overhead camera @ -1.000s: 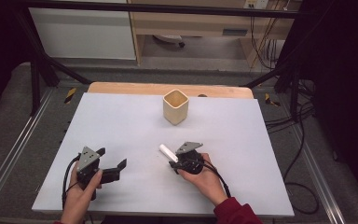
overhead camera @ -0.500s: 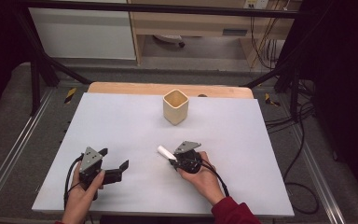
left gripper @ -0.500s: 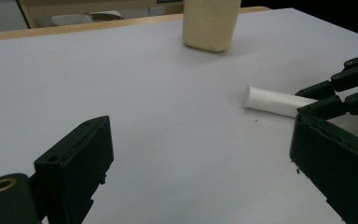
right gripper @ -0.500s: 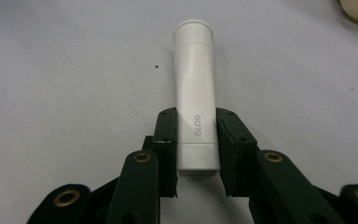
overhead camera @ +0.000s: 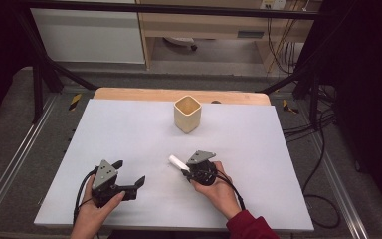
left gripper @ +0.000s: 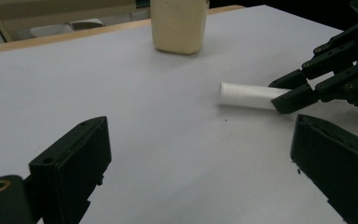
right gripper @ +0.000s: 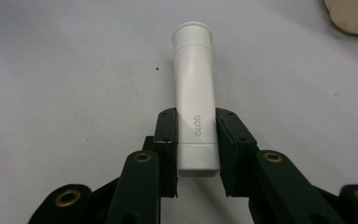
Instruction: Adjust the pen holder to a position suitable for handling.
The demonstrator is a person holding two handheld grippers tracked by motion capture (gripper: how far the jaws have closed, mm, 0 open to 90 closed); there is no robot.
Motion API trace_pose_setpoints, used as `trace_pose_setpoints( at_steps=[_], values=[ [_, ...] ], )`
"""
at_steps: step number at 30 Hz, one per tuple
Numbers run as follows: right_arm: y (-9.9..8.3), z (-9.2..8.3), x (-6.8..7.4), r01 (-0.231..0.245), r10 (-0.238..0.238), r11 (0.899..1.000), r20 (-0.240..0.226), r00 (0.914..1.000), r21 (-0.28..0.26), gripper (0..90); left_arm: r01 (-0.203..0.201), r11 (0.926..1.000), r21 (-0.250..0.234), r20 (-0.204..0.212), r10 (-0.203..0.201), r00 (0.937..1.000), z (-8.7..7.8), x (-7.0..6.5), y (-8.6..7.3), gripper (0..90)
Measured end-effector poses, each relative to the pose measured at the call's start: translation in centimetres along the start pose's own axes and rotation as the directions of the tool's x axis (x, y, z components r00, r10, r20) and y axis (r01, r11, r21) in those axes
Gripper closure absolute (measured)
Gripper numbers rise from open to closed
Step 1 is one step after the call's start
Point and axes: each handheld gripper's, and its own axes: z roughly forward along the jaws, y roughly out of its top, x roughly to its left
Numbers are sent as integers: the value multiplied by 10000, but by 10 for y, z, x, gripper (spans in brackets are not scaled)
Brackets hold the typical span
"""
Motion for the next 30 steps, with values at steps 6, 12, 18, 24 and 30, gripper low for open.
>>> trace_pose_setpoints(
  at_steps=[6, 12, 18, 24, 30],
  values=[
    [1, -9, 3, -3, 1, 9999, -120, 9999, -155, 712, -361, 9990, -244, -179, 357, 9992, 6, -7, 5, 46],
    [3, -20, 1, 24, -28, 9994, -121, 9999, -337, 711, -664, 9977, -122, -47, 663, 9978, 9, -19, 4, 45],
    [5, -34, -5, -239, 221, 9976, -282, 9994, -652, 712, -1198, 9926, -216, -4, 1198, 9928, 11, -28, 7, 44],
    [6, -47, -12, -464, 432, 9953, -393, 9983, -847, 712, -1591, 9870, -226, -47, 1591, 9873, 18, -31, 9, 45],
    [4, -51, -15, -379, 349, 9964, -408, 9986, -759, 711, -1956, 9802, -295, 79, 1959, 9806, 32, -35, 14, 45]
  ],
)
